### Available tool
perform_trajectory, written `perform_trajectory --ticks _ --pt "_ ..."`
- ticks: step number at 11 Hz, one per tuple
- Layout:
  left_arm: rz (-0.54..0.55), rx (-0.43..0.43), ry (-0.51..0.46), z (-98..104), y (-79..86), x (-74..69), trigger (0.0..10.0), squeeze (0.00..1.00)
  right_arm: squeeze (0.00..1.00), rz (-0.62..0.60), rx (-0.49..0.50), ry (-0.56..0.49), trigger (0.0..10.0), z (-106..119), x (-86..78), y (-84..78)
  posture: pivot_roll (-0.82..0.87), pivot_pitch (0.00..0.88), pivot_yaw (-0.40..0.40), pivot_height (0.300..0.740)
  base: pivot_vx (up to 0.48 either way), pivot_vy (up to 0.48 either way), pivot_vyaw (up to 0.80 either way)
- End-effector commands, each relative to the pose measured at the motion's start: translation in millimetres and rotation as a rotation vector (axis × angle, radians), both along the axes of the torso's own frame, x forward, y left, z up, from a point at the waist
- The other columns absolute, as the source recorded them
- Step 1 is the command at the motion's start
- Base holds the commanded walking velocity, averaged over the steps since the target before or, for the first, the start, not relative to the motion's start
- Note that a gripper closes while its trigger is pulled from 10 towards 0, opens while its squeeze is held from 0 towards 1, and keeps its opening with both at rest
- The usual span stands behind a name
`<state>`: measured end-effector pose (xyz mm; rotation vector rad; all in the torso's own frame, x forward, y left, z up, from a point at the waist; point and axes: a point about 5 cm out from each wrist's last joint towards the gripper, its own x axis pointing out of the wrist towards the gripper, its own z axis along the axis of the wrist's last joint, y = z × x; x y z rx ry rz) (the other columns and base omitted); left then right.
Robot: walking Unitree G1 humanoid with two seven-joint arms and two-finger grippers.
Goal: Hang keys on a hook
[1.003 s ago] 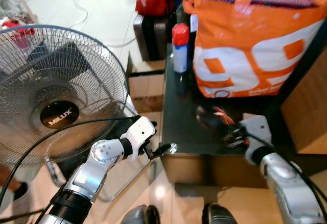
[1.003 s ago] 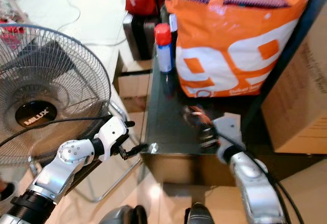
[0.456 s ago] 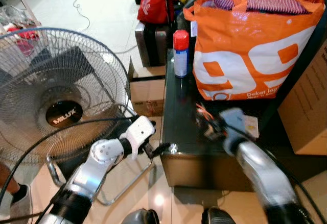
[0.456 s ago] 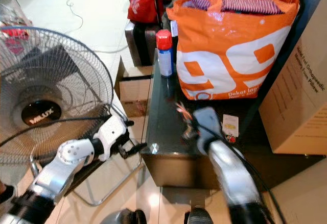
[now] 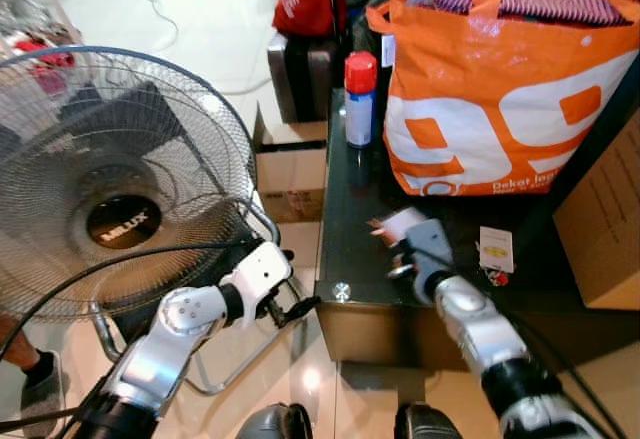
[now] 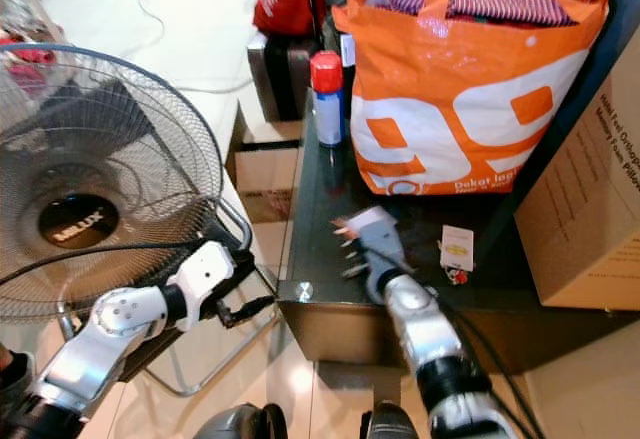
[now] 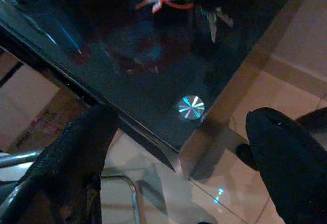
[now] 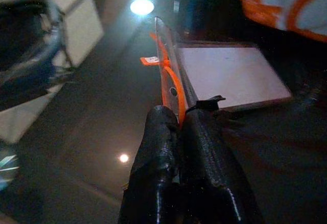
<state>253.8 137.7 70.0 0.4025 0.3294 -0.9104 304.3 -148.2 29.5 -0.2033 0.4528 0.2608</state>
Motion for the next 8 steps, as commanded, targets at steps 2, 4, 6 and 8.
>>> perform_trajectory --ticks 2,4,6,8 --pt "0.007 0.017 0.012 -0.8 5.7 -4.0 10.0 0.0 0.0 -0.005 -0.011 -0.048 10.0 6.2 6.6 3.5 -0.04 0.202 0.132 0.74 0.0 0.0 0.0" --pt "0.008 0.016 0.017 -0.6 3.6 -4.7 10.0 0.0 1.0 0.027 -0.035 -0.068 10.0 5.2 8.3 3.5 -0.05 0.188 0.127 0.74 0.0 0.0 0.0" --pt "0.006 0.012 0.018 -0.9 1.4 -4.3 10.0 0.0 1.0 0.051 -0.013 -0.108 10.0 12.9 8.2 -1.0 -0.05 0.183 0.128 0.74 0.0 0.0 0.0" --pt "0.001 0.01 0.02 -1.2 0.0 -4.2 10.0 0.0 1.0 0.085 -0.078 -0.105 10.0 10.0 4.9 -9.4 -0.06 0.178 0.133 0.74 0.0 0.0 0.0"
